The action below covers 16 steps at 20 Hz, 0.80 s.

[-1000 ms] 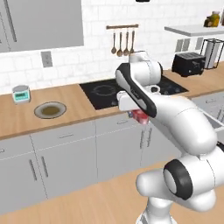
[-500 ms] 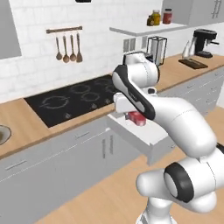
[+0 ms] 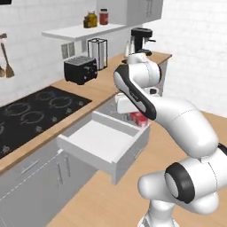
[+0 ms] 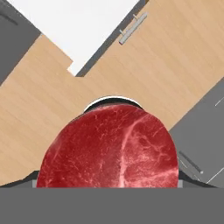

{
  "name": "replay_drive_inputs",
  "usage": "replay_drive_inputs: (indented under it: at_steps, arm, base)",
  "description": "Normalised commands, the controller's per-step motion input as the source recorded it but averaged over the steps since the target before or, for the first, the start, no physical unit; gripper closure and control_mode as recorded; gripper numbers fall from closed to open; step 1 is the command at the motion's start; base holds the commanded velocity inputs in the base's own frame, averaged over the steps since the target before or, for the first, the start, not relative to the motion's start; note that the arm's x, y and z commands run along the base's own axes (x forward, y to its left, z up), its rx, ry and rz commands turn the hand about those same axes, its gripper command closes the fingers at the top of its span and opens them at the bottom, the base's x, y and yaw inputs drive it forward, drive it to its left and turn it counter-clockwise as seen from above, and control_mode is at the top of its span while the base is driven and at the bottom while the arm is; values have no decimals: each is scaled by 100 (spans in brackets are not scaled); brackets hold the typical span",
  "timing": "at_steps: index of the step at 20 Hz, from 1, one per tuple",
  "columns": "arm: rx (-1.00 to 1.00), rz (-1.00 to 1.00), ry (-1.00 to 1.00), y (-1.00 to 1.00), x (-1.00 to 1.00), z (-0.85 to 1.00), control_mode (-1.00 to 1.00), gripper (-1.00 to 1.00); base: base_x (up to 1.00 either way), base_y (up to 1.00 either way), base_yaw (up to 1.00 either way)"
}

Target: Pick up the knife from the drawer and place it on the cutting board. Then place the meat from the plate to the cutting board.

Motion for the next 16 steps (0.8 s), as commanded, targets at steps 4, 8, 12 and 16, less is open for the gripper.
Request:
replay_drive_inputs:
  at_steps: [4, 8, 12, 16]
  arm:
    - [0, 0, 0, 0, 0, 0, 100, 100]
    - [0, 0, 0, 0, 0, 0, 100, 100]
    - [0, 0, 0, 0, 0, 0, 100, 100]
    - [0, 0, 0, 0, 0, 0, 100, 100]
  base:
    - [41, -100, -39]
    - [52, -100, -36]
    - [90, -97, -29]
    - [100, -69, -23]
